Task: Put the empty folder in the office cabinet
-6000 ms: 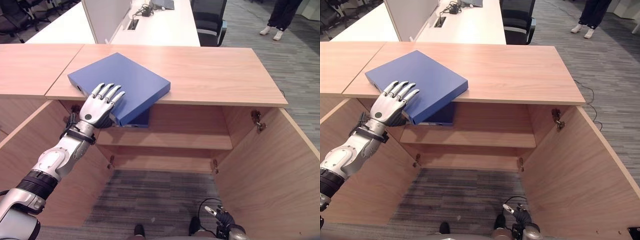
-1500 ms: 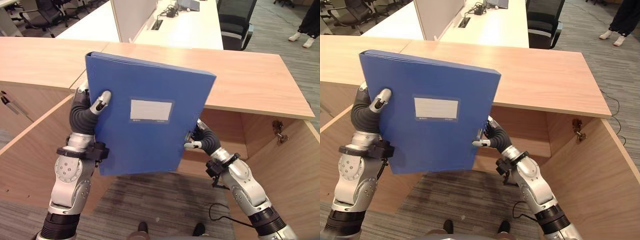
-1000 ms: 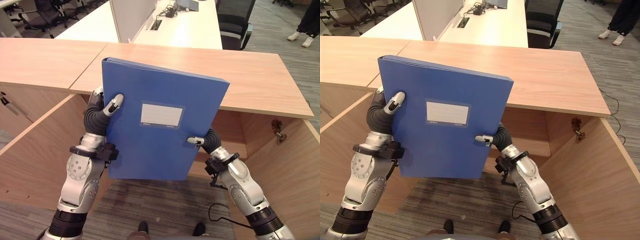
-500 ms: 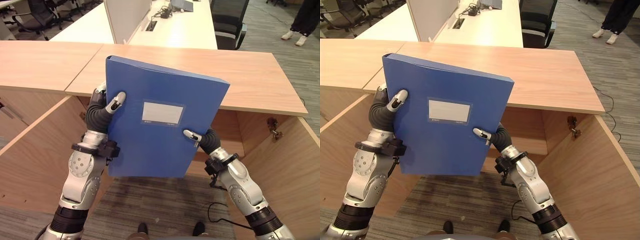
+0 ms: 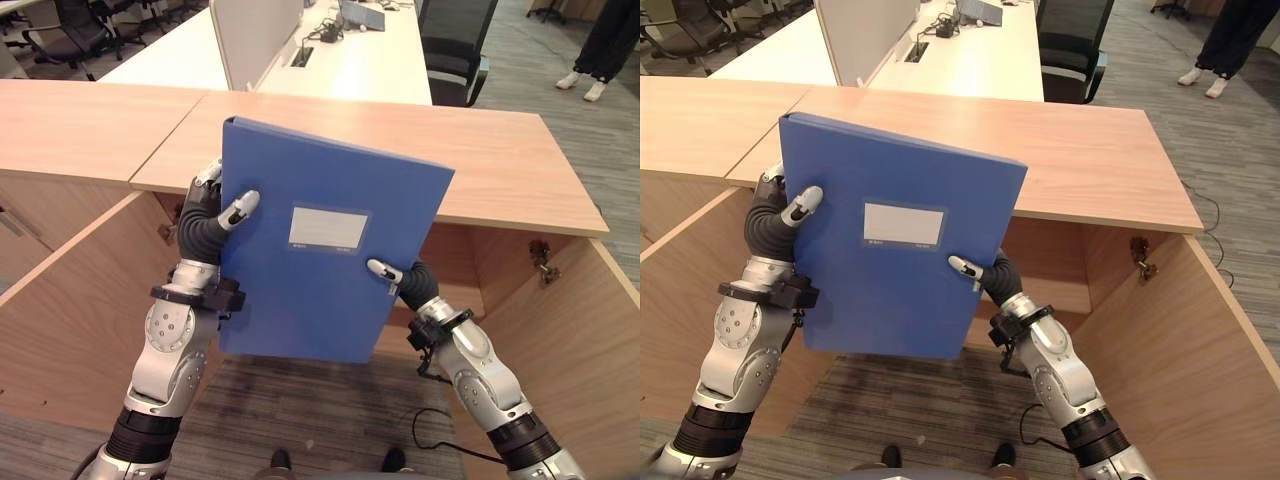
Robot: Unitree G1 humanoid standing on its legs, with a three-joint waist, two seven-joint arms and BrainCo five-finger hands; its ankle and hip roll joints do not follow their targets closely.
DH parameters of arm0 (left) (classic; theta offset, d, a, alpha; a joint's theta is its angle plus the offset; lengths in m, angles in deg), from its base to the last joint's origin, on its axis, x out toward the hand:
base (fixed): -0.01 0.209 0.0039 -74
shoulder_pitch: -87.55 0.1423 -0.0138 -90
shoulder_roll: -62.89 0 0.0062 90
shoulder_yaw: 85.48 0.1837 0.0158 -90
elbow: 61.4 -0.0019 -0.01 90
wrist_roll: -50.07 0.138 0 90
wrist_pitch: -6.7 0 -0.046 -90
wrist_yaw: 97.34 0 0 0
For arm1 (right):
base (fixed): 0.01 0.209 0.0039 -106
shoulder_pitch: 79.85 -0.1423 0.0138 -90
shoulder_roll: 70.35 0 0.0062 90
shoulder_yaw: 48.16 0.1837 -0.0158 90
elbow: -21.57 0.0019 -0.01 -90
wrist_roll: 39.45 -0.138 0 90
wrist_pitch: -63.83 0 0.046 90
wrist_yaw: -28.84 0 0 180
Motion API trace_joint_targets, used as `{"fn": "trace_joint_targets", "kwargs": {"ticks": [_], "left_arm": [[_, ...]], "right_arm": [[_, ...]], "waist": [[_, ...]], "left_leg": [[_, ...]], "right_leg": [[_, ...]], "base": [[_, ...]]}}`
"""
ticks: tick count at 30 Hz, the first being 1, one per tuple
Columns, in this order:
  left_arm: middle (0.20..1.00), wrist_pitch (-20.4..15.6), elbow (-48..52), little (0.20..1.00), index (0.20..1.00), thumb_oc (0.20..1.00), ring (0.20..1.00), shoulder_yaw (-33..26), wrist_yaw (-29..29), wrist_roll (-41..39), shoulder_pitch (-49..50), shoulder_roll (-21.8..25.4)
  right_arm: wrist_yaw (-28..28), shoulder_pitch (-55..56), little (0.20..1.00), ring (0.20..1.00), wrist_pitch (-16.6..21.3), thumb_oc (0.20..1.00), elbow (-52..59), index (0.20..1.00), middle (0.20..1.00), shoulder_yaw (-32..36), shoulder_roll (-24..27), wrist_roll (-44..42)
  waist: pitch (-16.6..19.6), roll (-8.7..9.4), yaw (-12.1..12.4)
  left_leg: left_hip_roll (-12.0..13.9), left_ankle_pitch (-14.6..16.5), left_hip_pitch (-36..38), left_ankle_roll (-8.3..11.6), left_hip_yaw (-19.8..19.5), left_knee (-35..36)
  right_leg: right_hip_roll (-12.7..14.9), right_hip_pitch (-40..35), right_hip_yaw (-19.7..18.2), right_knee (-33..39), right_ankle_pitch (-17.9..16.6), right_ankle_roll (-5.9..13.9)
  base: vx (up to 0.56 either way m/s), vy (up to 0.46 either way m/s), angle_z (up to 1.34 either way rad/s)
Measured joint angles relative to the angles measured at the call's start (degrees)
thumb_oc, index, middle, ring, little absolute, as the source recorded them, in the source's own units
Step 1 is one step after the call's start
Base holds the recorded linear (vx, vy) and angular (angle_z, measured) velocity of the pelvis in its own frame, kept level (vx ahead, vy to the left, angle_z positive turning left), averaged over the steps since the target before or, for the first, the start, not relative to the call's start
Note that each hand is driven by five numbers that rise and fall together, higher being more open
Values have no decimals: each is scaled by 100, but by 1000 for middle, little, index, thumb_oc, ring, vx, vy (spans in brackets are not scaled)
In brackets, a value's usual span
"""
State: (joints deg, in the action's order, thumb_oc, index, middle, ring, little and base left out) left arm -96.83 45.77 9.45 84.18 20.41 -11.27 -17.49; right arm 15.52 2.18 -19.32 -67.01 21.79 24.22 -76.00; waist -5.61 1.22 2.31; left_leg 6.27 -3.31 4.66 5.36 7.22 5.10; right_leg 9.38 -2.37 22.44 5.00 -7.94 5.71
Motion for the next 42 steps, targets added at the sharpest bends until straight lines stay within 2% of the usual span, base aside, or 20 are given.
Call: {"fn": "trace_joint_targets", "kwargs": {"ticks": [2, 4, 5, 6, 8, 9, 13, 15, 17, 21, 23, 24, 28, 30, 33, 39, 40, 42], "left_arm": [[1000, 2, -152, 1000, 1000, 1000, 1000, -107, 14, 286, 64, 218], [1000, 32, -198, 1000, 1000, 1000, 1000, -331, -103, 606, 660, 380], [1000, 57, -251, 1000, 1000, 1000, 1000, -573, -233, 653, 1234, 397], [1000, 132, -414, 1000, 1000, 1000, 1000, -997, -276, 639, 1591, 357], [1000, 59, -522, 1000, 1000, 1000, 1000, -1307, -448, 619, 1848, 338], [1000, 66, -813, 1000, 1000, 1000, 1000, -1646, -593, 581, 2190, 212], [1000, 300, -1339, 1000, 1000, 1000, 1000, -1519, -898, 576, 2360, 164], [1000, 281, -1432, 1000, 1000, 1000, 1000, -1421, -1039, 573, 2378, 159], [1000, 267, -2099, 1000, 1000, 1000, 1000, -1338, -1295, 529, 2414, 64], [1000, 457, -2763, 1000, 1000, 1000, 1000, -1111, -1469, 539, 2514, -61], [1000, 435, -3073, 1000, 1000, 1000, 1000, -988, -1569, 556, 2548, -76], [1000, 519, -3502, 1000, 1000, 1000, 1000, -827, -1632, 675, 2544, -86], [1000, 650, -4066, 1000, 1000, 1000, 1000, -642, -1671, 883, 2556, -172], [1000, 626, -4461, 1000, 1000, 1000, 1000, -601, -1664, 888, 2591, -322], [1000, 698, -5540, 1000, 1000, 1000, 1000, -250, -1575, 1104, 2290, -455], [1000, 659, -6434, 1000, 1000, 1000, 1000, -47, -1332, 1277, 2248, -723], [1000, 733, -6762, 1000, 1000, 1000, 1000, -4, -1236, 1336, 2161, -769], [1000, 724, -6650, 1000, 1000, 1000, 1000, 76, -1204, 1354, 2242, -768]], "right_arm": [[-197, 49, 200, 200, -25, 200, -213, 200, 200, -34, 103, 189], [-474, 282, 200, 200, -127, 200, -470, 200, 200, -6, 157, 494], [-596, 570, 200, 200, -141, 200, -717, 200, 200, 38, 189, 701], [-545, 937, 200, 200, -514, 200, -1182, 200, 200, 71, 217, 1001], [-562, 1120, 200, 200, -581, 200, -1401, 200, 200, 70, 194, 1109], [-555, 1283, 200, 200, -592, 200, -1493, 200, 200, 176, 176, 1135], [-569, 1150, 200, 200, -594, 200, -1493, 200, 200, 321, 284, 1566], [-619, 1122, 200, 200, -586, 200, -1496, 200, 200, 340, 296, 1651], [-697, 1132, 200, 200, -503, 200, -1704, 200, 200, 366, 290, 1760], [-667, 1239, 200, 200, -516, 200, -2068, 200, 200, 428, 296, 1803], [-664, 1220, 200, 200, -498, 200, -2305, 200, 200, 500, 220, 1786], [-541, 1179, 200, 200, -502, 200, -2634, 200, 200, 612, 74, 1742], [-284, 1116, 200, 200, -509, 200, -2943, 200, 200, 802, -102, 1669], [-136, 1069, 200, 200, -477, 200, -3106, 200, 200, 1003, -236, 1394], [347, 701, 200, 200, -447, 200, -3915, 200, 200, 1399, -615, 756], [868, 307, 200, 200, -214, 200, -4431, 200, 200, 1901, -809, -493], [1049, 64, 200, 200, -175, 200, -4679, 200, 200, 2162, -942, -896], [1213, -7, 200, 200, 38, 200, -4698, 200, 200, 2340, -971, -1333]], "waist": [[6, 9, 49], [6, 8, 81], [5, 8, 113], [3, 8, 213], [1, -8, 295], [-5, -46, 262], [-1, -33, 323], [1, -31, 327], [-6, -68, 293], [-16, -73, 297], [-19, -90, 290], [-36, -118, 285], [-82, -170, 304], [-93, -191, 301], [-90, -201, 281], [-91, -188, 322], [-93, -184, 303], [-90, -177, 328]], "left_leg": [[3, 0, -12, 1, -26, 1], [1, 1, -32, 1, -39, 2], [2, 3, -33, 1, -60, 2], [3, 4, -58, -3, -116, 2], [0, 12, -91, -9, -123, 12], [-6, 40, -94, -21, -121, 16], [0, 32, -124, -24, -140, 40], [-4, 32, -142, -26, -141, 47], [-12, 35, -140, -26, -138, 50], [-11, 26, -152, -16, -160, 3], [-13, 26, -132, -15, -172, 2], [-14, 29, -129, -17, -186, 2], [-13, 29, -136, -17, -200, 3], [-15, 30, -139, -19, -204, 6], [-14, 37, -148, -22, -257, 13], [-14, 42, -174, -30, -296, 52], [-12, 41, -178, -28, -297, 51], [-13, 37, -183, -22, -309, 42]], "right_leg": [[-3, 0, 20, 0, 2, 1], [1, -3, 32, 0, 4, 2], [1, -3, 56, 1, 12, 2], [1, -12, 116, 2, 21, -3], [22, -23, 125, 2, 67, 55], [46, -20, 124, 4, 68, 55], [40, 20, 146, 4, 66, 57], [46, 15, 149, 4, 66, 57], [57, 15, 143, 4, 66, 58], [51, 12, 173, 3, 66, 45], [53, -2, 187, 3, 67, 46], [55, -14, 200, 3, 70, 49], [54, -31, 219, 4, 72, 50], [59, -41, 223, 4, 94, 77], [57, -60, 261, 4, 119, 89], [61, -61, 308, 6, 125, 85], [55, -57, 308, 7, 125, 85], [56, -61, 322, 4, 125, 80]], "base": [[9, -10, 5], [4, -10, 5], [-2, -1, 14], [-11, 5, 16], [-10, 2, 5], [0, 0, 0], [-7, 7, 2], [0, 0, 0], [0, 0, 0], [-5, 6, 2], [-9, 12, 5], [-8, 3, 5], [-3, 0, 2], [0, 0, 0], [3, -5, 7], [4, -3, 3], [30, -8, 0], [28, -11, 3]]}}
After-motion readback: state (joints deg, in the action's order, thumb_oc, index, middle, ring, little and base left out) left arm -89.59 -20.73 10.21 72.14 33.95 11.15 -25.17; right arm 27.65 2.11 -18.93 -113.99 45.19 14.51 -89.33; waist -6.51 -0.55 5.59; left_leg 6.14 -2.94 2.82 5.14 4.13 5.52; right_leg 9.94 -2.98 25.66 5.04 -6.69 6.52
